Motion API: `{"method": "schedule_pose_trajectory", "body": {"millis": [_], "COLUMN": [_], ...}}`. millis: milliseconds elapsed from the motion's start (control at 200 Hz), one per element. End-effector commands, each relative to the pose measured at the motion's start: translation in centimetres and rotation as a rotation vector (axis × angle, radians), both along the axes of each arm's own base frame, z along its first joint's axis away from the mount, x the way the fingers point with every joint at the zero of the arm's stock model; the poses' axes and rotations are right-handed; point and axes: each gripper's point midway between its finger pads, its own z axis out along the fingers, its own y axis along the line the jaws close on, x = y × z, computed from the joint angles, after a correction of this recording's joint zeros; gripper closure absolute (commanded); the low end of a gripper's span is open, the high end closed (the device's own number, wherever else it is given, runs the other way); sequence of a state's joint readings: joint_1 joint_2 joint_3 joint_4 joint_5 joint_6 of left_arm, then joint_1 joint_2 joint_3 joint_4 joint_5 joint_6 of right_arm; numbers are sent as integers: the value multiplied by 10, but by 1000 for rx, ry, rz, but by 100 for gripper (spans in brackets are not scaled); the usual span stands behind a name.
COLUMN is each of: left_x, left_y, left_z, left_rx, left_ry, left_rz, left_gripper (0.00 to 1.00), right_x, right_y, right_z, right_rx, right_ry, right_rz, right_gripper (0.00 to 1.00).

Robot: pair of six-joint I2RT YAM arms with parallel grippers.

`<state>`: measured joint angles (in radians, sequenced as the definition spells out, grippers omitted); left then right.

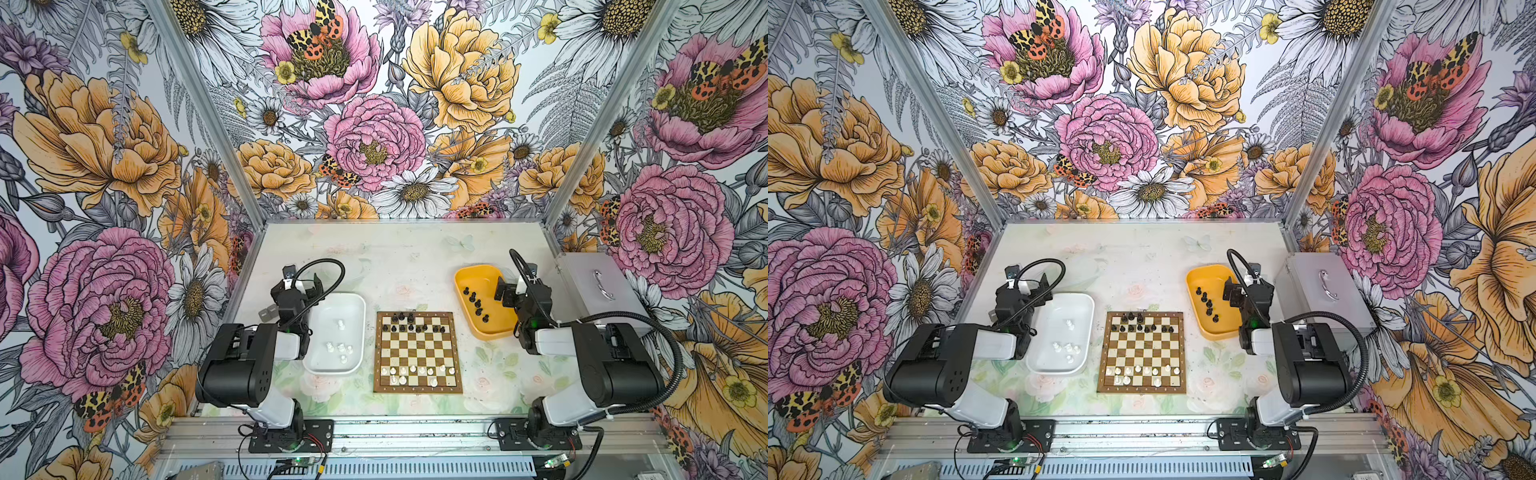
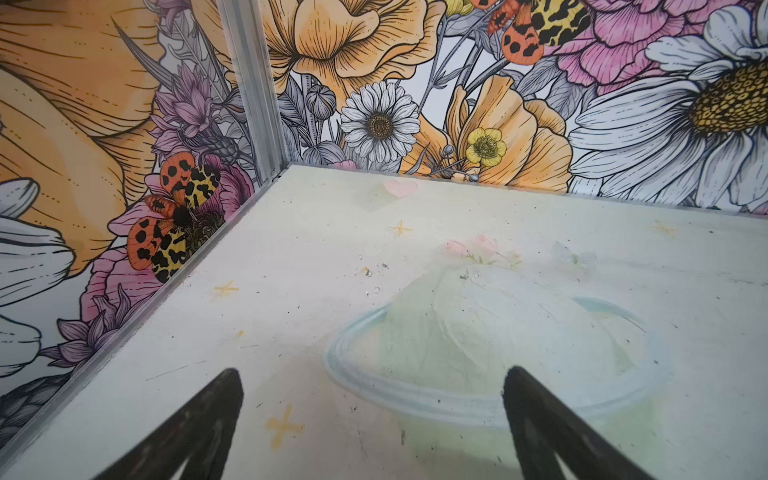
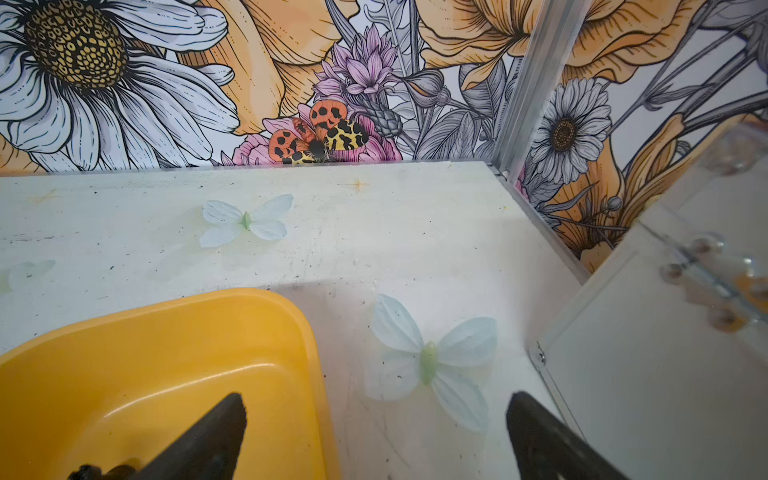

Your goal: Set up the chess pieces on the board

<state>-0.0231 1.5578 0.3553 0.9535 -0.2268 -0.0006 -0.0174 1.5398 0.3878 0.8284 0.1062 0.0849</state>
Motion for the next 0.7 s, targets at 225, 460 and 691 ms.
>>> {"method": "schedule_pose_trajectory", "body": {"millis": [225, 460, 691], "left_x": [4, 4, 4], "left_y": [1, 1, 1], "left_z": [9, 9, 9], "left_rx": [-3, -2, 0], "left_ry": [-22, -23, -22], "left_rz": [2, 4, 5], "left_gripper": [1, 1, 1], "right_x": [5, 5, 5], "right_y": [0, 0, 0], "right_z": [12, 12, 12], "right_rx": [-1, 0, -1], "right_ry": [-41, -41, -41], "right_rz": [8, 6, 7], "right_gripper": [0, 0, 0]}}
